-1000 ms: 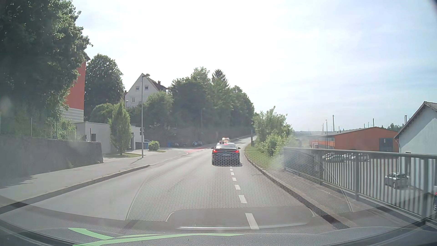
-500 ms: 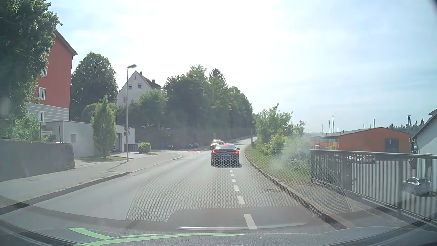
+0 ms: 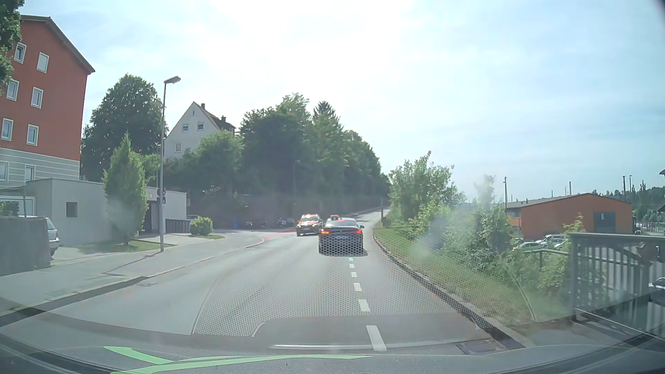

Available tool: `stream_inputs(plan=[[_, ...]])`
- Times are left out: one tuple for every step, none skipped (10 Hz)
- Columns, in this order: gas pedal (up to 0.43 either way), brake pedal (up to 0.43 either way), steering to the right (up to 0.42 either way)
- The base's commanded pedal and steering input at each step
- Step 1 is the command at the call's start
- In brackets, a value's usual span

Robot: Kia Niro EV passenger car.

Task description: Follow the waypoints while adhering to traffic rules and regulations

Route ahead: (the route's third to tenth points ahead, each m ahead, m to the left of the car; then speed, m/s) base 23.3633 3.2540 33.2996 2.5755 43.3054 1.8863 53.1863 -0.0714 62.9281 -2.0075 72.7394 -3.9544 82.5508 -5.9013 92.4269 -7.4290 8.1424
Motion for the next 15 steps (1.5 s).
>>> stream_inputs(plan=[[0.059, 0.000, 0.015], [0.008, 0.000, 0.015], [0.000, 0.000, 0.015], [0.000, 0.000, 0.013], [0.000, 0.000, 0.012], [0.000, 0.000, 0.012], [0.000, 0.000, 0.011], [0.000, 0.000, 0.010], [0.000, 0.000, 0.009], [0.000, 0.000, 0.008], [0.000, 0.000, 0.007], [0.000, 0.000, 0.006], [0.000, 0.006, 0.006], [0.000, 0.006, 0.006], [0.000, 0.006, 0.006]])
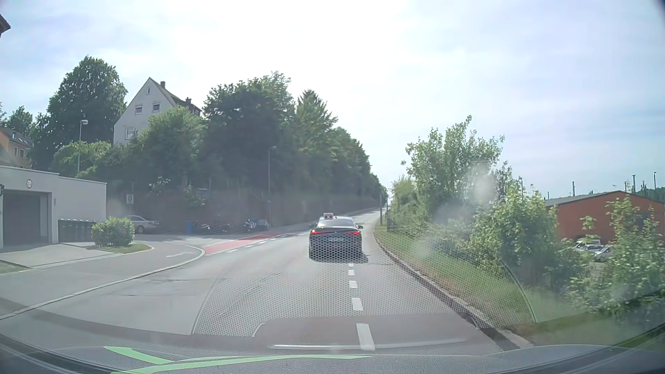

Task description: Follow the waypoints while adhering to traffic rules and regulations

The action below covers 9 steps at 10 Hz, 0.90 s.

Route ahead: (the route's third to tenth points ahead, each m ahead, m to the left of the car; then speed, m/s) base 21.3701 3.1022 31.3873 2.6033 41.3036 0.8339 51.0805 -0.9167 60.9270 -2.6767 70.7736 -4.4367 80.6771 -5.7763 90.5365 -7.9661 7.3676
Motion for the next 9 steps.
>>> stream_inputs(plan=[[0.000, 0.000, 0.006], [0.000, 0.000, 0.005], [0.000, 0.000, 0.005], [0.000, 0.000, 0.004], [0.000, 0.000, 0.005], [0.000, 0.000, 0.004], [0.020, 0.000, 0.004], [0.059, 0.000, 0.005], [0.079, 0.000, 0.006]])
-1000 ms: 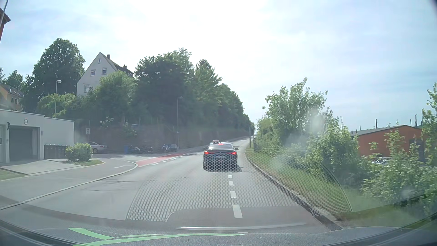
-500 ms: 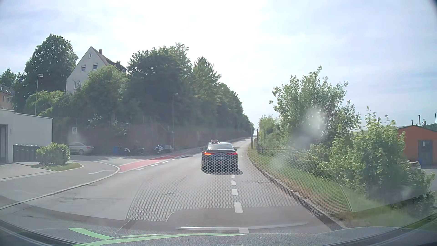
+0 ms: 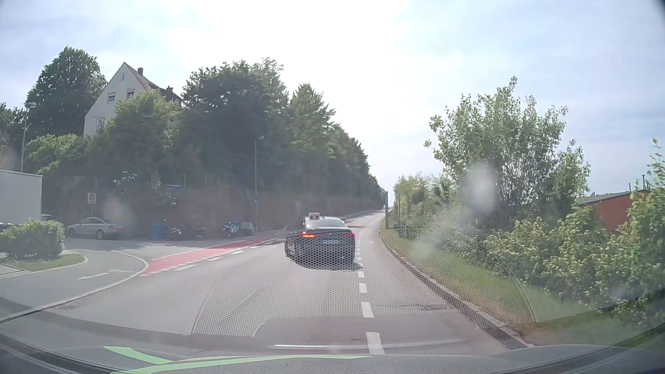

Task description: Follow the waypoints while adhering to traffic rules and regulations

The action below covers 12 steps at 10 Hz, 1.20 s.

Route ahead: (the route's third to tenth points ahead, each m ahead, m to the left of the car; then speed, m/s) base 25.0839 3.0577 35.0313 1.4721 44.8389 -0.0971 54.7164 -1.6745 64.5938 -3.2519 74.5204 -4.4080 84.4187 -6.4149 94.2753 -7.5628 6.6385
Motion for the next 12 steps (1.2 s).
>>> stream_inputs(plan=[[0.110, 0.000, 0.009], [0.130, 0.000, 0.011], [0.150, 0.000, 0.012], [0.157, 0.000, 0.013], [0.169, 0.000, 0.013], [0.177, 0.000, 0.012], [0.177, 0.000, 0.012], [0.177, 0.000, 0.012], [0.177, 0.000, 0.012], [0.189, 0.000, 0.012], [0.189, 0.000, 0.011], [0.189, 0.000, 0.011]])
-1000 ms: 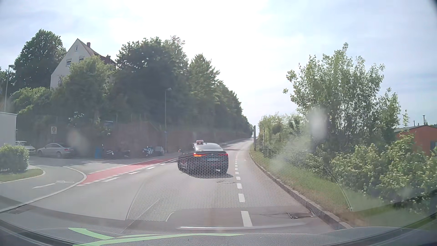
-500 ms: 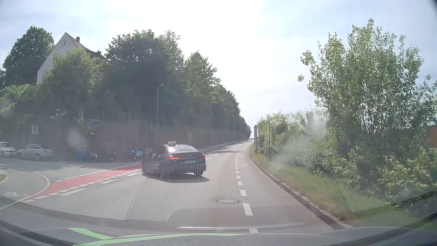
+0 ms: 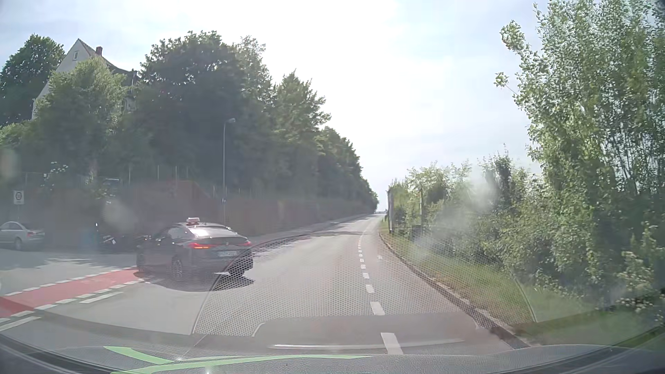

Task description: Follow the waypoints while adhering to traffic rules and regulations

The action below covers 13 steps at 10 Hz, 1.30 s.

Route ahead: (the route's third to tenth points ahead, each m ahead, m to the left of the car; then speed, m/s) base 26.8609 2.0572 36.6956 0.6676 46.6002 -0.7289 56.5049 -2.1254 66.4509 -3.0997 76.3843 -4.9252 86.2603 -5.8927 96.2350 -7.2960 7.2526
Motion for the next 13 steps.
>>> stream_inputs(plan=[[0.197, 0.000, 0.011], [0.197, 0.000, 0.011], [0.197, 0.000, 0.011], [0.197, 0.000, 0.011], [0.197, 0.000, 0.011], [0.197, 0.000, 0.010], [0.197, 0.000, 0.011], [0.197, 0.000, 0.011], [0.209, 0.000, 0.011], [0.209, 0.000, 0.010], [0.209, 0.000, 0.011], [0.209, 0.000, 0.011], [0.220, 0.000, 0.012]])
